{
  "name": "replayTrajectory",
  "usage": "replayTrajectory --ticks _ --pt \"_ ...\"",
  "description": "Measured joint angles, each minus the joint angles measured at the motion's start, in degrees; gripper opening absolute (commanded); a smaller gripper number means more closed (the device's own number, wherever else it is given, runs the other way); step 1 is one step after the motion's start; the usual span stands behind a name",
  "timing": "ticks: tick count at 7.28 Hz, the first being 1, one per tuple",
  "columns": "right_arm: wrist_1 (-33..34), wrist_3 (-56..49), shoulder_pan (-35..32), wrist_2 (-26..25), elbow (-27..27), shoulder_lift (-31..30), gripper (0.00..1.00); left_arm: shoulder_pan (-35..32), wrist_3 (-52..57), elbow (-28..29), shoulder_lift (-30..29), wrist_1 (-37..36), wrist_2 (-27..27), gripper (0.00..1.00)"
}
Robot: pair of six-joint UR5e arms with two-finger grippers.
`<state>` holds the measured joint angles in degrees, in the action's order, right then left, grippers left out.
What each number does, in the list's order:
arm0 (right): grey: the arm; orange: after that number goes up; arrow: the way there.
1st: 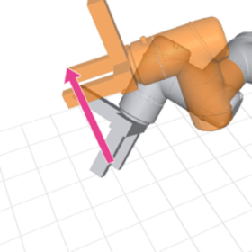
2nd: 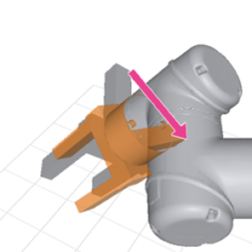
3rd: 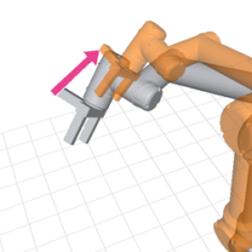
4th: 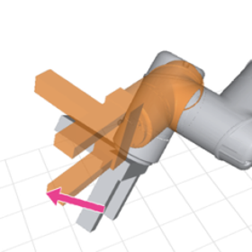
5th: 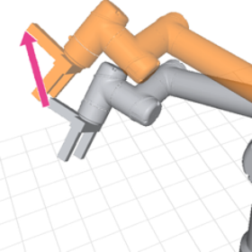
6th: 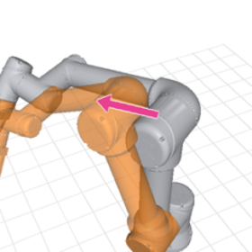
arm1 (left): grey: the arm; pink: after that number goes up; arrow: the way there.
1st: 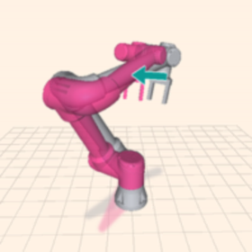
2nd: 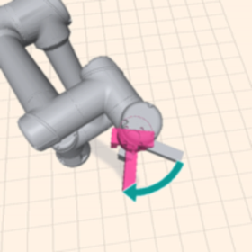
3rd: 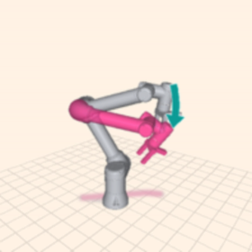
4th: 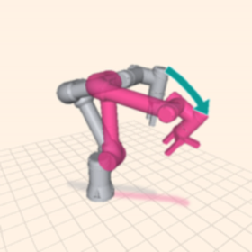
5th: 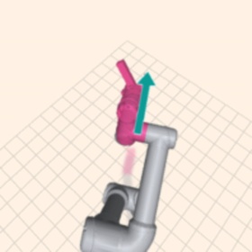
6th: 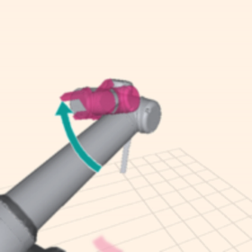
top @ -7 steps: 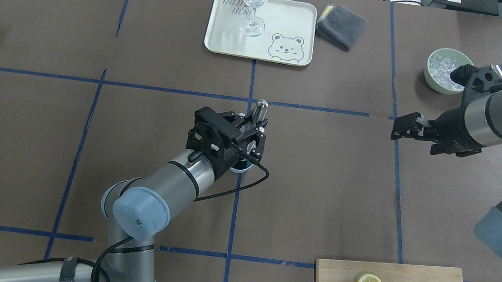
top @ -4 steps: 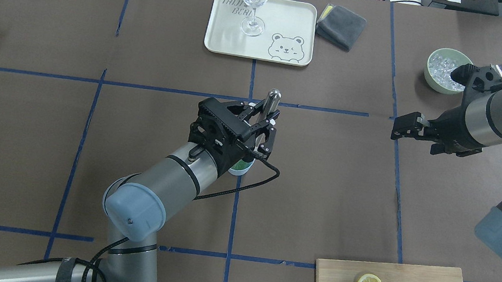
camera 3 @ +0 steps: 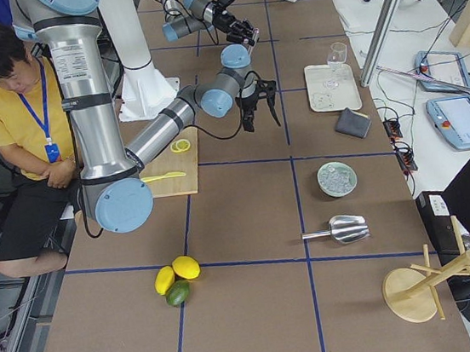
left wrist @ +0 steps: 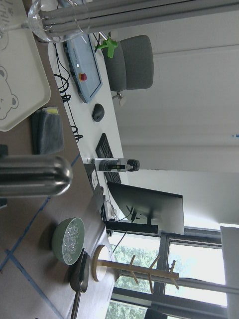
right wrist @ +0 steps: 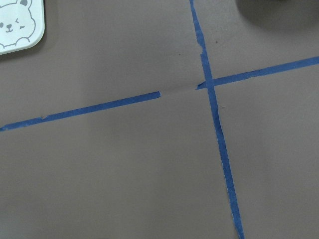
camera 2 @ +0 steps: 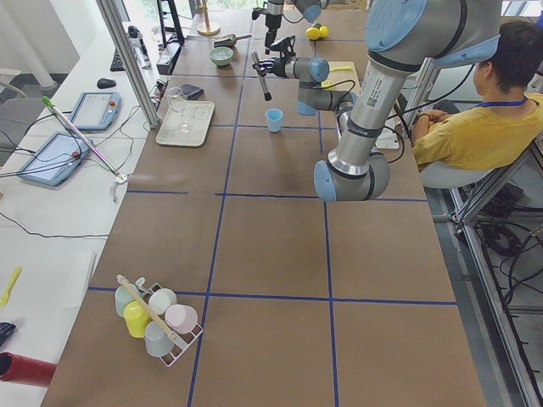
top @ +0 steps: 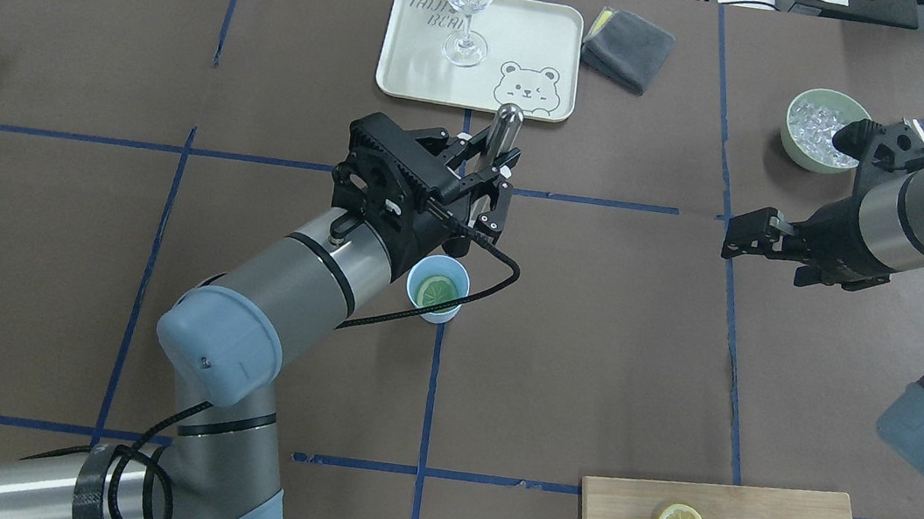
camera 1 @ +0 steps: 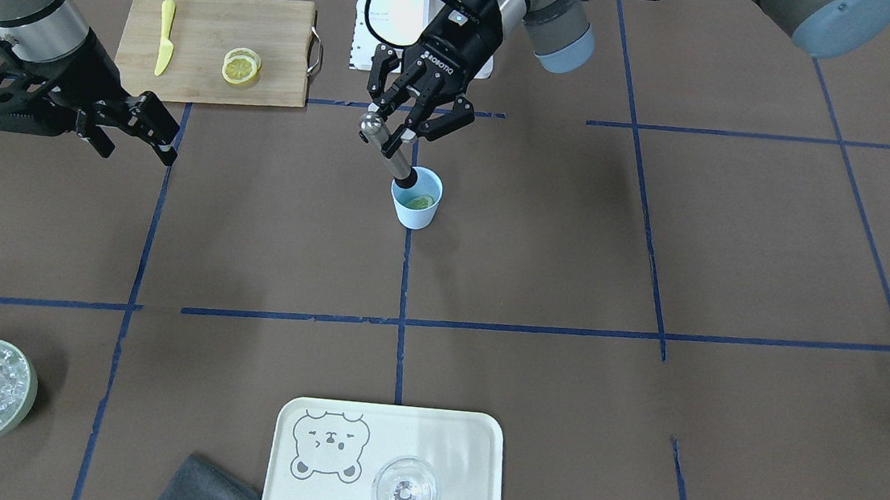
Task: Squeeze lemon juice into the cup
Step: 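Lift the muddler out of the cup and carry it back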
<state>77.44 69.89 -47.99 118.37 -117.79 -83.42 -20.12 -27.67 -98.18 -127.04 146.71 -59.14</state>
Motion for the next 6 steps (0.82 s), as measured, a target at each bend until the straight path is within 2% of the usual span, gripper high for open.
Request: replayTrajectory --ticks 3,4,6 --pt "0.0 0.4 0.0 -0.1 0.0 -0.1 1.00 -4.8 -1.8 -4.9 0.3 -20.5 -4.1 0.00" --pt "0.0 0.4 0.0 -0.1 0.1 -0.2 1.00 -7.2 -3.0 -5.8 0.8 -25.1 -8.9 0.00" --pt "0.0 0.4 0.0 -0.2 0.3 -0.2 1.00 -14.1 -3.6 -8.5 4.4 -37.2 -26.3 0.00"
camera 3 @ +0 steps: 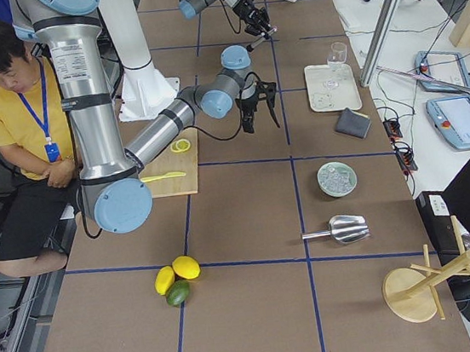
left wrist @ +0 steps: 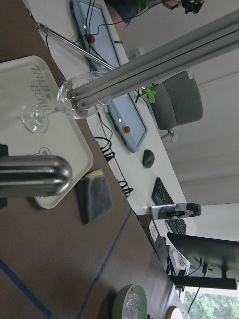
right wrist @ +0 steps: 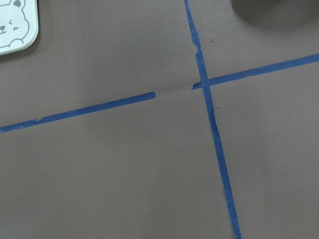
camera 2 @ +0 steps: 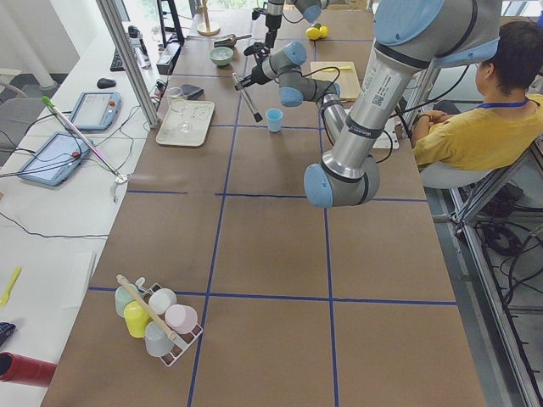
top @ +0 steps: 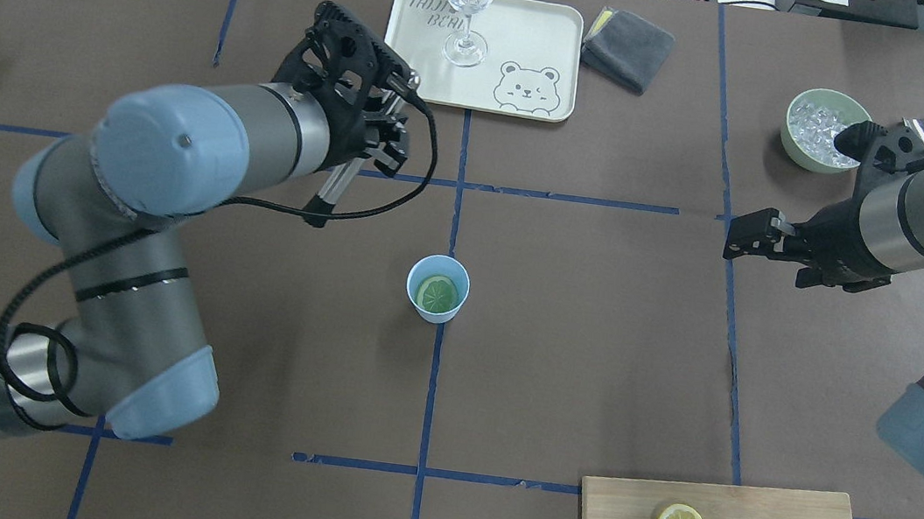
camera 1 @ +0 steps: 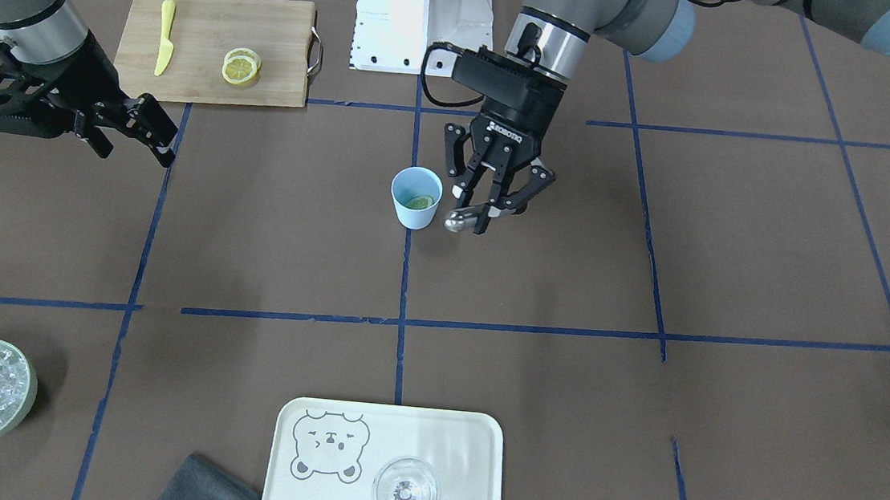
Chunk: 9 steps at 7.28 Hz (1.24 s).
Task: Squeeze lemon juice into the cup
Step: 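Lift the muddler out of the cup and carry it back, then lower the muddler onto the table and release it with the left gripper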
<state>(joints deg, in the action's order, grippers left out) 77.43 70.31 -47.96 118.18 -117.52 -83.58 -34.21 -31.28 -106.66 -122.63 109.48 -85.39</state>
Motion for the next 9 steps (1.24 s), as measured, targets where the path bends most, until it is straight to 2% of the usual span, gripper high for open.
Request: replayTrajectory --ticks 2,4,6,7,9 --pt "0.1 0.0 0.0 0.0 0.1 0.0 1.00 -4.9 -0.6 -1.3 3.9 -8.5 -9.9 0.00" --pt "0.0 -0.1 0.0 0.0 0.2 0.0 1.00 -10.5 -5.8 -0.7 11.5 -10.1 -21.4 0.00" --pt "0.1 -0.1 0.0 0.0 0.3 0.0 1.00 -18.6 -9.7 4.7 16.4 -10.0 -33.1 0.00" --pt "0.1 -0.1 0.0 0.0 0.3 0.0 1.00 -20.6 -10.4 7.2 18.0 -9.8 -36.4 0.00" --pt "0.0 -0.1 0.0 0.0 0.3 0.0 1.00 -21.6 -10.7 11.5 20.3 -8.9 -38.4 0.00"
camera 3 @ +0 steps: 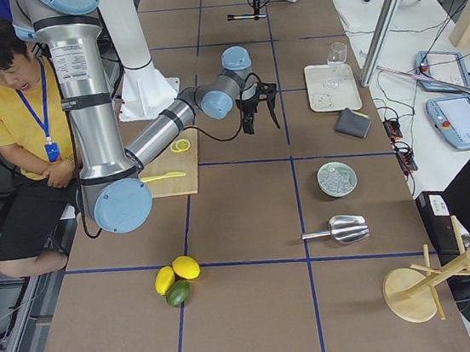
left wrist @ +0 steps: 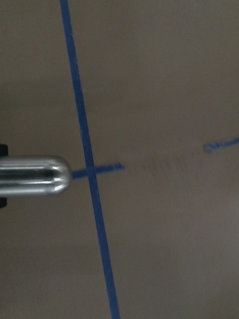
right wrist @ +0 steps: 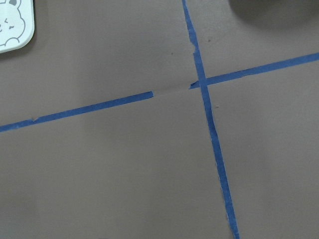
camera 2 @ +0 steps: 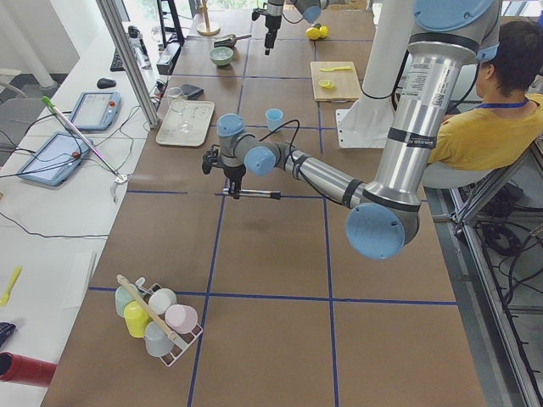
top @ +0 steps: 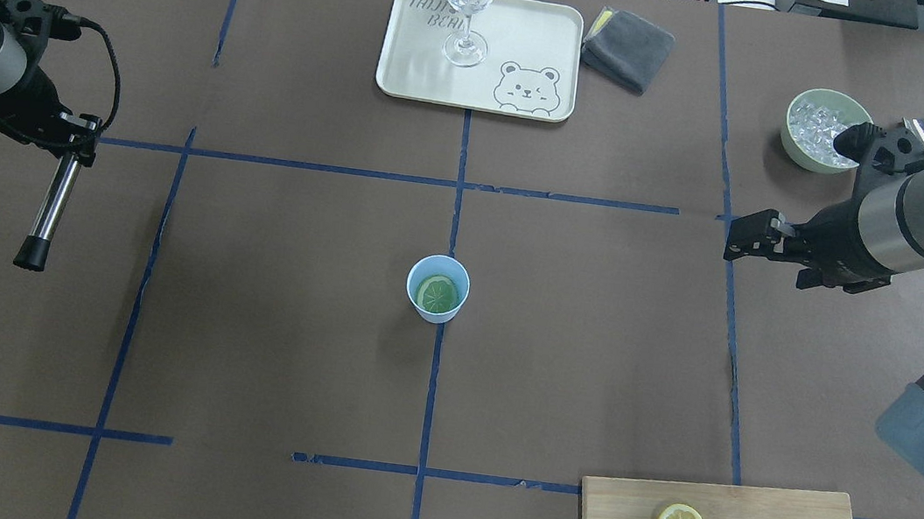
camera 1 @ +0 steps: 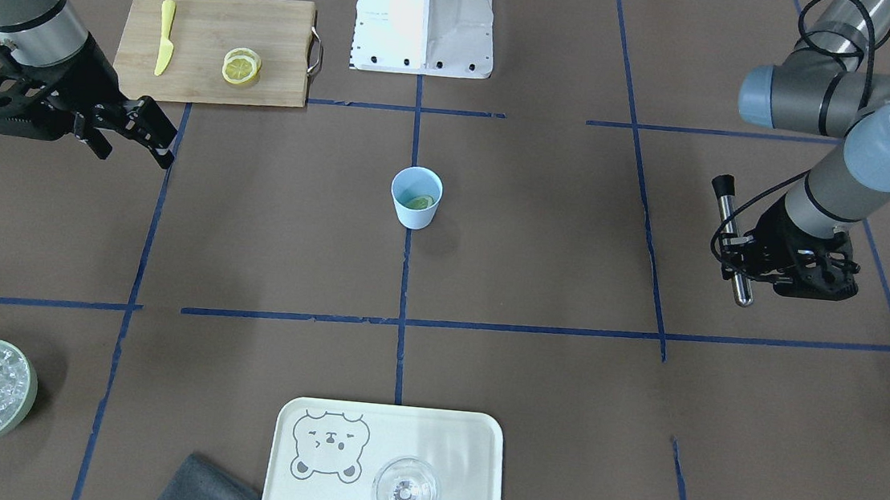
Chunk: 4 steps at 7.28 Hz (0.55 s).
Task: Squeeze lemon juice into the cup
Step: 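Lower the muddler onto the table and release it with the left gripper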
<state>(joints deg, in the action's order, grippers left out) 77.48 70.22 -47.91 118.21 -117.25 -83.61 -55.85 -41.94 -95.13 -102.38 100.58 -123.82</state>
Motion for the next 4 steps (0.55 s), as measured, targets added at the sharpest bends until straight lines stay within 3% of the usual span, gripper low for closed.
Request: replayTrajectory --ticks 4 --pt "0.0 0.0 0.0 0.0 -0.1 0.0 1.00 0.3 -0.1 5.9 4.7 9.3 0.0 0.00"
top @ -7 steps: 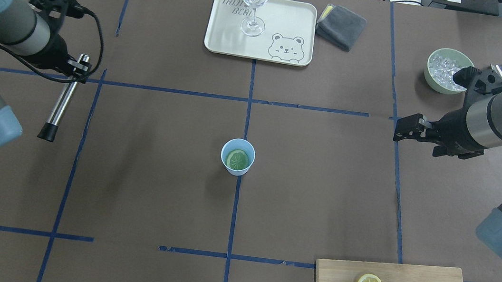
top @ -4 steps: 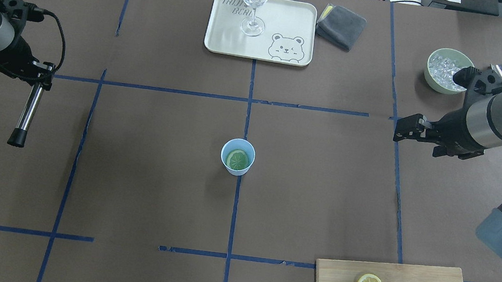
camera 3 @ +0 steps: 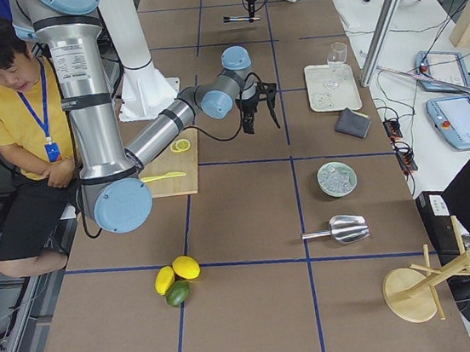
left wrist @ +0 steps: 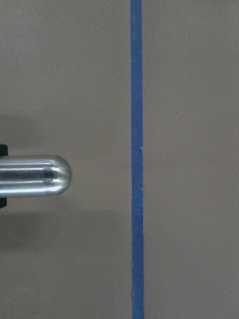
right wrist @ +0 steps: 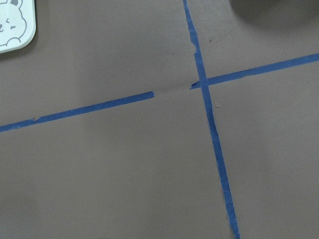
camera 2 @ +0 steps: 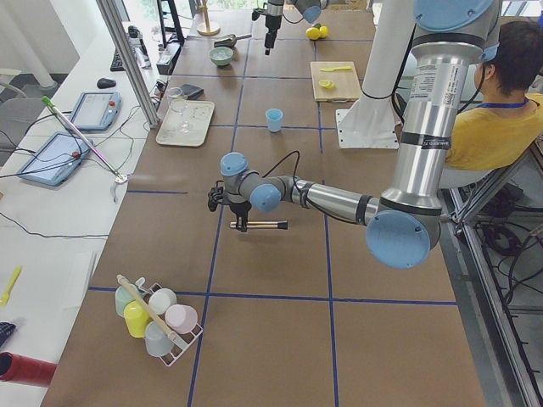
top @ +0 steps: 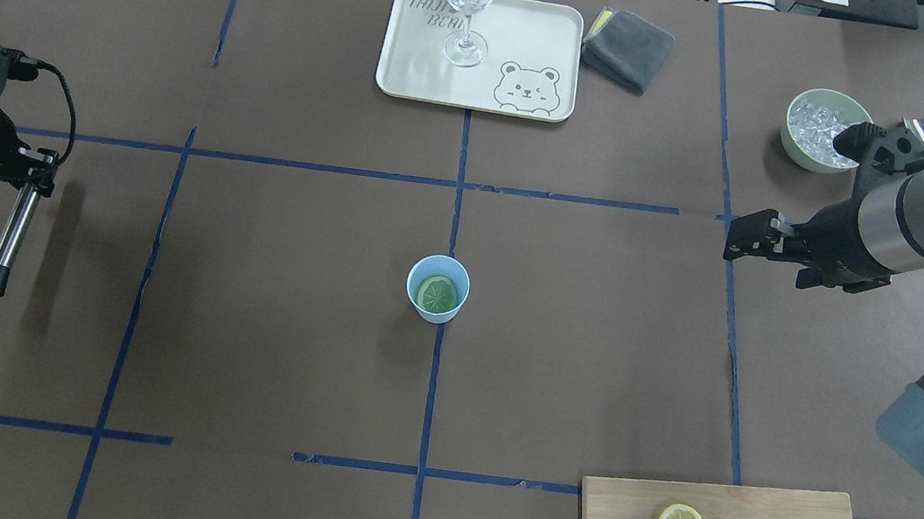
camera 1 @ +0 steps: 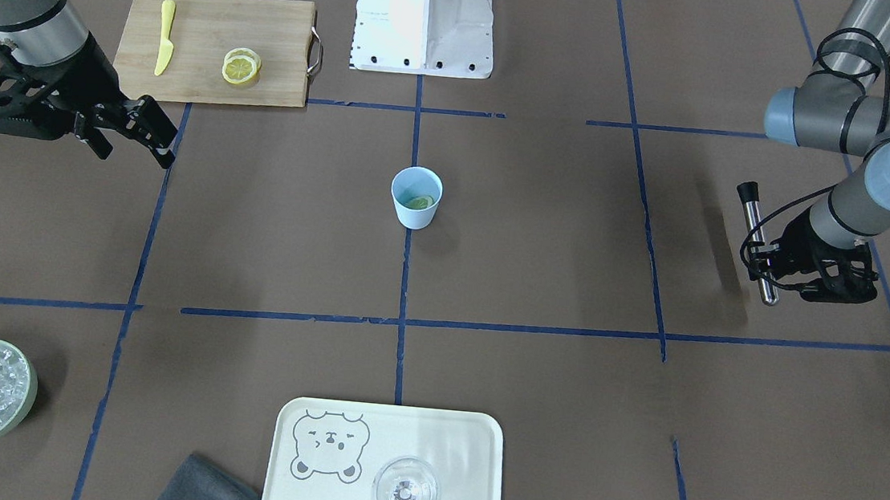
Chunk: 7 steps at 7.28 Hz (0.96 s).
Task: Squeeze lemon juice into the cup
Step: 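Lower the muddler onto the table and release it with the left gripper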
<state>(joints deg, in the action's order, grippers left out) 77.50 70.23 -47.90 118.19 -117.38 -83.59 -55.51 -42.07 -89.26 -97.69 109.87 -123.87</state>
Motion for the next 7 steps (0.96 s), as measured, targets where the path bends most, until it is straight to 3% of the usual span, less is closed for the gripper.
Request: replayTrajectory --ticks 7 --pt "0.0 0.2 0.0 0.2 -0.5 0.0 1.00 0.2 0.0 2.3 -0.2 0.8 0.4 0.02"
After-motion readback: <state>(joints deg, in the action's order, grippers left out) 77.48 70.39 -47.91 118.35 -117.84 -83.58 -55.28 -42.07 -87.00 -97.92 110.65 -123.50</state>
